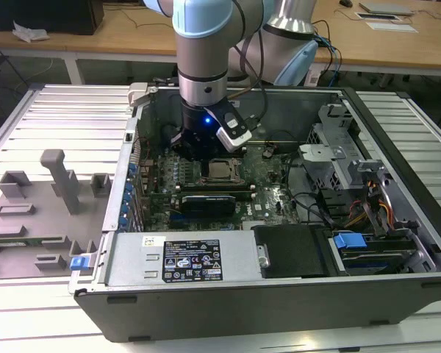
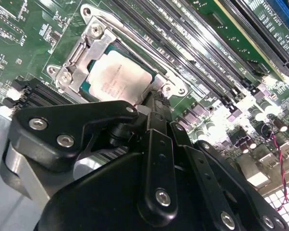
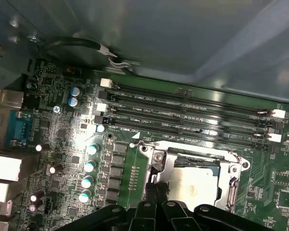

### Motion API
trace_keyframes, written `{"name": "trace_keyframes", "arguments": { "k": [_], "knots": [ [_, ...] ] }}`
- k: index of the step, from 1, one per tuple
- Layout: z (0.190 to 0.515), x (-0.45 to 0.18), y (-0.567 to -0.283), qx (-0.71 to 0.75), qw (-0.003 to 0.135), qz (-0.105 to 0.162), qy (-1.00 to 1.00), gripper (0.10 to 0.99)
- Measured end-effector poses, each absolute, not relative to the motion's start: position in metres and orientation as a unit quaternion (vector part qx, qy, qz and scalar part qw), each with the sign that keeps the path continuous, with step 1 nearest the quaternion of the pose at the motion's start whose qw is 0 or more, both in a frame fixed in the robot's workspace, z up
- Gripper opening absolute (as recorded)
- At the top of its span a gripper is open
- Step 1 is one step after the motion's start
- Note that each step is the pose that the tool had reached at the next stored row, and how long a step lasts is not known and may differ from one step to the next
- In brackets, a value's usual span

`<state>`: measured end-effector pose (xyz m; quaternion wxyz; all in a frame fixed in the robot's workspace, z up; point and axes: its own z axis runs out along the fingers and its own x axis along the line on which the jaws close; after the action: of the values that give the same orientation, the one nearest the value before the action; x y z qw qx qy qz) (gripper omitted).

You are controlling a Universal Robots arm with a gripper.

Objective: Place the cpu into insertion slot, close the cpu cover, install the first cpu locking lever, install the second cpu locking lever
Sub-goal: 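Close the cpu cover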

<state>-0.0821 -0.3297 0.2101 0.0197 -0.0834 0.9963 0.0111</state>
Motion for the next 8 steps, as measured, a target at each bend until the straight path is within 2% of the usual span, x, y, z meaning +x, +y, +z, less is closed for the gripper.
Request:
{"name": "trace_keyframes", "arguments": {
  "k": [8],
  "knots": [
    [0.2074,-0.0804,-0.3300,-0.083,0.020,0.011,0.996,0.106]
  ]
}}
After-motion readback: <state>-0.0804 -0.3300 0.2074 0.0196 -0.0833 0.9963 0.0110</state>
